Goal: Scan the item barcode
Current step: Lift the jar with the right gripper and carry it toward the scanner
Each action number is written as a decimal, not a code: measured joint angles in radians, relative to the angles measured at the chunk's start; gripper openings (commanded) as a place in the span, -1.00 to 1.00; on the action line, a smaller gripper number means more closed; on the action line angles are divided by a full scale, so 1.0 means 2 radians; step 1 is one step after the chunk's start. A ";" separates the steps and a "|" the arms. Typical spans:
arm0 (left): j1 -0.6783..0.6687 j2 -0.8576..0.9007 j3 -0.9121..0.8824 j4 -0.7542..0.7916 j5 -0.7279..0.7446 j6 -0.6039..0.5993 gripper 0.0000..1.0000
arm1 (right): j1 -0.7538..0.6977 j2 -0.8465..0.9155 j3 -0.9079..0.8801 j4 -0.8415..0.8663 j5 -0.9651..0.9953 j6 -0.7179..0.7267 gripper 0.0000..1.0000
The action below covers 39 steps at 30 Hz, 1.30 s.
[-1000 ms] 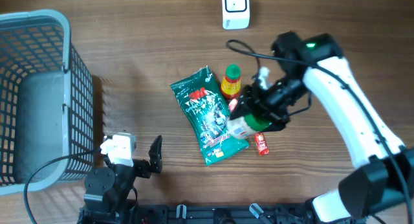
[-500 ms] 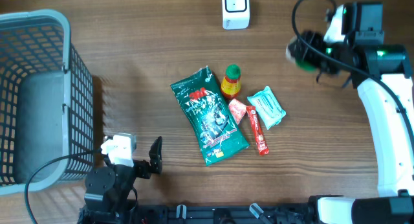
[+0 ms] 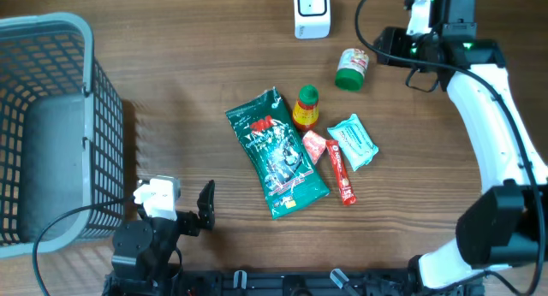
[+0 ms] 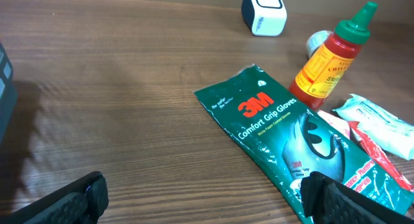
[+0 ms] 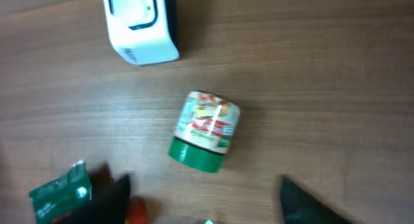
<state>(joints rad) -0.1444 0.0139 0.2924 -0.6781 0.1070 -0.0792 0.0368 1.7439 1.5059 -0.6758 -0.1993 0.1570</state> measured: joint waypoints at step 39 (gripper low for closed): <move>0.000 0.000 0.000 0.000 0.000 0.000 1.00 | 0.103 0.129 0.002 0.083 0.204 0.558 0.99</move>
<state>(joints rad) -0.1444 0.0139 0.2924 -0.6781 0.1070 -0.0792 0.2432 2.0014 1.5097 -0.5091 0.2092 1.2732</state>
